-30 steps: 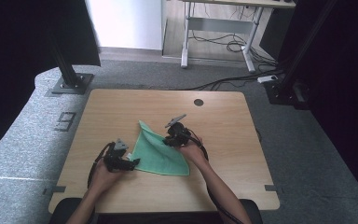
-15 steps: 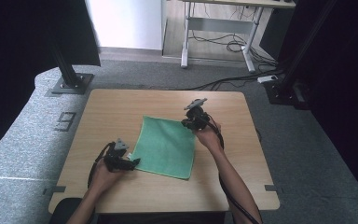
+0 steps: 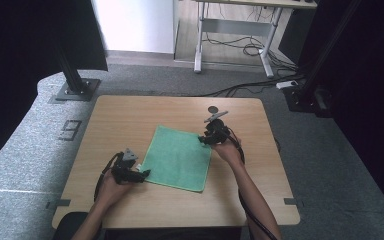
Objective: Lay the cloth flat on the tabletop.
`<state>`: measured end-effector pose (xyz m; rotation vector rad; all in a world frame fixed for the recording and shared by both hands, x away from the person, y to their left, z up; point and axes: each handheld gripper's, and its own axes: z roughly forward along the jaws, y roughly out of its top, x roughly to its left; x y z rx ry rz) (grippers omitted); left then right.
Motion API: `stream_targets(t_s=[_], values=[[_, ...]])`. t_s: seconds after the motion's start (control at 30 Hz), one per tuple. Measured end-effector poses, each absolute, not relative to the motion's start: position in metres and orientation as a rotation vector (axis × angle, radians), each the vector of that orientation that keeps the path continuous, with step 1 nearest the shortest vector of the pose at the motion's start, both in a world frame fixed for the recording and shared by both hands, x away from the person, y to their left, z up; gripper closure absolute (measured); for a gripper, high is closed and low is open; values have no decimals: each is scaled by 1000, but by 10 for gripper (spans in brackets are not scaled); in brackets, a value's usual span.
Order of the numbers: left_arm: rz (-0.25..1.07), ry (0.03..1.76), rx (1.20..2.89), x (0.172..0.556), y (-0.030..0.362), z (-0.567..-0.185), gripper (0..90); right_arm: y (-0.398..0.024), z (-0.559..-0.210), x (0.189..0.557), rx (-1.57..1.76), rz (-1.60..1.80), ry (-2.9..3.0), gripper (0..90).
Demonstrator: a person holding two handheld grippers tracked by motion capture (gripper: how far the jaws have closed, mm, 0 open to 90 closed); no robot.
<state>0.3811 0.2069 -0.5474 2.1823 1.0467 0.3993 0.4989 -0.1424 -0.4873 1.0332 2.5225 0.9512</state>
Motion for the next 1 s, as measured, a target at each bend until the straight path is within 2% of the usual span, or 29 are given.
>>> stream_targets(t_s=[0.2, 0.7, 1.0], values=[[399, 1047, 2182, 381, 207, -547, 143, -143, -520, 503, 1070, 899, 2540, 442], [398, 1047, 2182, 381, 207, -547, 142, -191, -539, 534, 1274, 914, 2357, 418], [398, 1048, 2182, 381, 206, -547, 142, -194, -540, 536, 1282, 914, 2333, 407]])
